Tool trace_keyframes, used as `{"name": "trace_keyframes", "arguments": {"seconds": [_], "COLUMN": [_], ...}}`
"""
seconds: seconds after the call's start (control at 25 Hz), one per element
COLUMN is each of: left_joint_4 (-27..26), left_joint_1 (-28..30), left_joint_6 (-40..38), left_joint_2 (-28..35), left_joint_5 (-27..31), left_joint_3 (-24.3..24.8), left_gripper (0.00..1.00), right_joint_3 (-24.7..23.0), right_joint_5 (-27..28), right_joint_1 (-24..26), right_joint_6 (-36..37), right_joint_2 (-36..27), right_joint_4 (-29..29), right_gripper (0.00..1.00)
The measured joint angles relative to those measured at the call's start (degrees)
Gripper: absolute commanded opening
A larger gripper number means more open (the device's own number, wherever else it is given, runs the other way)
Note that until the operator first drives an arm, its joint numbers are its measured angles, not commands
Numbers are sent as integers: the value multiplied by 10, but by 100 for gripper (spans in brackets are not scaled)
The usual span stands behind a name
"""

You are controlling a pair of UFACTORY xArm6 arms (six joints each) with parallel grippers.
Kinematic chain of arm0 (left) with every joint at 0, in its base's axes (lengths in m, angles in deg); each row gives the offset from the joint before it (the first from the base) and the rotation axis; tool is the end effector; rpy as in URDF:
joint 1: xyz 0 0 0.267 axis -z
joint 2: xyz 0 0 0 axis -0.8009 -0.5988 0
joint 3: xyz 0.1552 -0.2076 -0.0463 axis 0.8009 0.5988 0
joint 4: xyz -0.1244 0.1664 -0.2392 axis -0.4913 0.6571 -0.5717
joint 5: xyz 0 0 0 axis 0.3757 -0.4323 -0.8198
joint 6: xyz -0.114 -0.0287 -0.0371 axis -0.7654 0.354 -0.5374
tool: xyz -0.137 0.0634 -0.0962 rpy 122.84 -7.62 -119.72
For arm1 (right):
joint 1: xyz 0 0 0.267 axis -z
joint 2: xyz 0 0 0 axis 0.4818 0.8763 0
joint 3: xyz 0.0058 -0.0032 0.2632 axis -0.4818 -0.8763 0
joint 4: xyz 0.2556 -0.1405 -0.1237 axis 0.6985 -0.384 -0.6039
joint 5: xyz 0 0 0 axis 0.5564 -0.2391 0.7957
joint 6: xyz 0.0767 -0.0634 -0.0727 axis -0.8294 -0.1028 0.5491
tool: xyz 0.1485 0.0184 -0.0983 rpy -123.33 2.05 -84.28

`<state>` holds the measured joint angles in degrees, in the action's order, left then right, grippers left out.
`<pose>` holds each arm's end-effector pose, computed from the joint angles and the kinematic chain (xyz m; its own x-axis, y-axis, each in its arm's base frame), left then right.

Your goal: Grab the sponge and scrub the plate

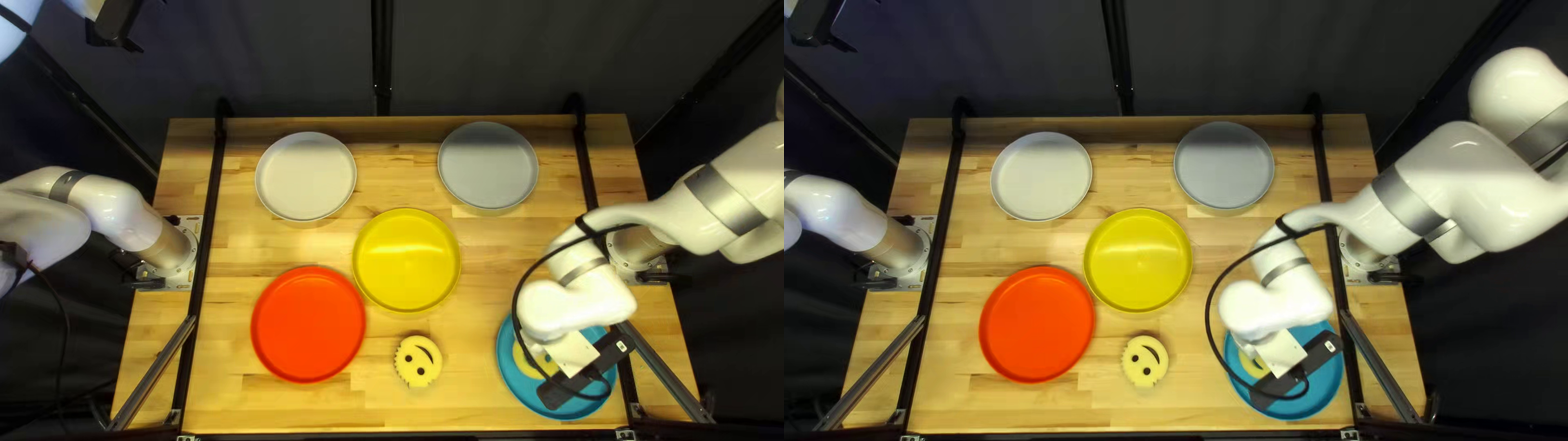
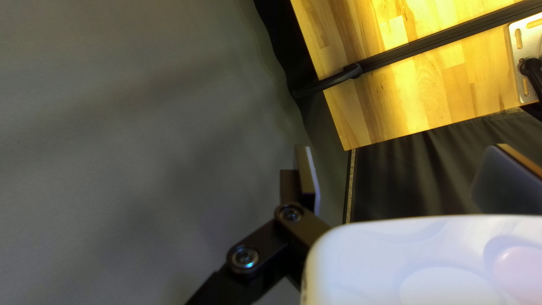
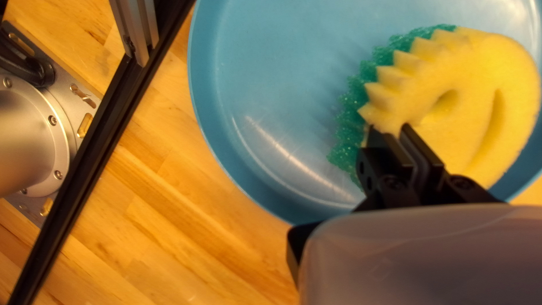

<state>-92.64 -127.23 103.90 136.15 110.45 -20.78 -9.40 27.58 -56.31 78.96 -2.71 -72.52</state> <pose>0.0986 0.2576 0.3727 0.8973 -0.4393 0.0427 -0.4131 -0.8699 -0.2695 0.2414 0.1780 0.0921 -0.3666 0.9107 0.1905 0.8976 0.4001 -0.1853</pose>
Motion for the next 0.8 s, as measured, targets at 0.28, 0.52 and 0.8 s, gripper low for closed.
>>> {"name": "trace_keyframes", "arguments": {"seconds": [0.28, 0.52, 0.8], "left_joint_4": [0, 0, 0], "left_joint_1": [0, 0, 0], "left_joint_6": [0, 0, 0], "left_joint_2": [0, 0, 0], "left_joint_5": [0, 0, 0], "left_joint_3": [0, 0, 0], "left_gripper": [100, 100, 100], "right_joint_3": [-33, 8, 76], "right_joint_5": [-19, -35, -47], "right_joint_1": [84, 124, 167], "right_joint_6": [-112, -187, -249], "right_joint_2": [-67, -43, 14], "right_joint_4": [-53, -111, -169], "right_gripper": [0, 0, 0]}}
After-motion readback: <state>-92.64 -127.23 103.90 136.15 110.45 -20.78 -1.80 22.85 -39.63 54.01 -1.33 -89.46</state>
